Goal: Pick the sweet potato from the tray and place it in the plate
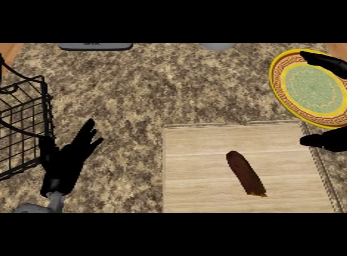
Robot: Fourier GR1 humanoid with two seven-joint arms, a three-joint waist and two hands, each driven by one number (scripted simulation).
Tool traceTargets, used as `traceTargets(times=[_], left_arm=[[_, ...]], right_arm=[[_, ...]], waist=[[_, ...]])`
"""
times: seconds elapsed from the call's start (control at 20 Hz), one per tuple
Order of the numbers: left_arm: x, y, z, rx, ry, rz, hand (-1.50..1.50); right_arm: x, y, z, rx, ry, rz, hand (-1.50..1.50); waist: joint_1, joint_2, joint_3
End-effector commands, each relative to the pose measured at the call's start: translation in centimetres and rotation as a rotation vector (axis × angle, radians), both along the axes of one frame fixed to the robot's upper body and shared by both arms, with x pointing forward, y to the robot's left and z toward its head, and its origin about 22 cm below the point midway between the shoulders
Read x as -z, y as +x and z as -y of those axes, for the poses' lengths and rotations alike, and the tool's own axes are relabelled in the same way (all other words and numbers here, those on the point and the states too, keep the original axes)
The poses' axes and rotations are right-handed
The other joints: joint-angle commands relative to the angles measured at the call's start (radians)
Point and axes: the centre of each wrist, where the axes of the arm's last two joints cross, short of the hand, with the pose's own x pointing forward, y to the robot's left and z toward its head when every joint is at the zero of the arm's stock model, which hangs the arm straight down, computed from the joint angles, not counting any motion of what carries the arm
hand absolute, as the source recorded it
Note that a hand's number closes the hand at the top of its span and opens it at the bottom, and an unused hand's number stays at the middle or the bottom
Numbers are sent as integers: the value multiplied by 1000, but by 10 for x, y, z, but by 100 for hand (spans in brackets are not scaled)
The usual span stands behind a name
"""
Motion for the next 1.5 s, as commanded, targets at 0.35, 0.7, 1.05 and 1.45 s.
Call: traceTargets(times=[0.35,0.7,1.05,1.45], left_arm=[[15,-6,15,-4,-27,-1,0],[33,1,13,-27,-33,-24,0],[21,3,14,-3,-23,-23,0],[24,-23,4,-3,-25,-34,0]], right_arm=[[-13,-38,-60,-90,-532,-160,-150],[7,-49,-101,-48,-620,-208,-150],[29,-53,-125,-11,-709,-246,-150],[67,-79,-122,-40,-679,-305,-150]], waist=[[-5,-3,-4],[-3,1,-4],[1,1,-3],[0,0,-3]])
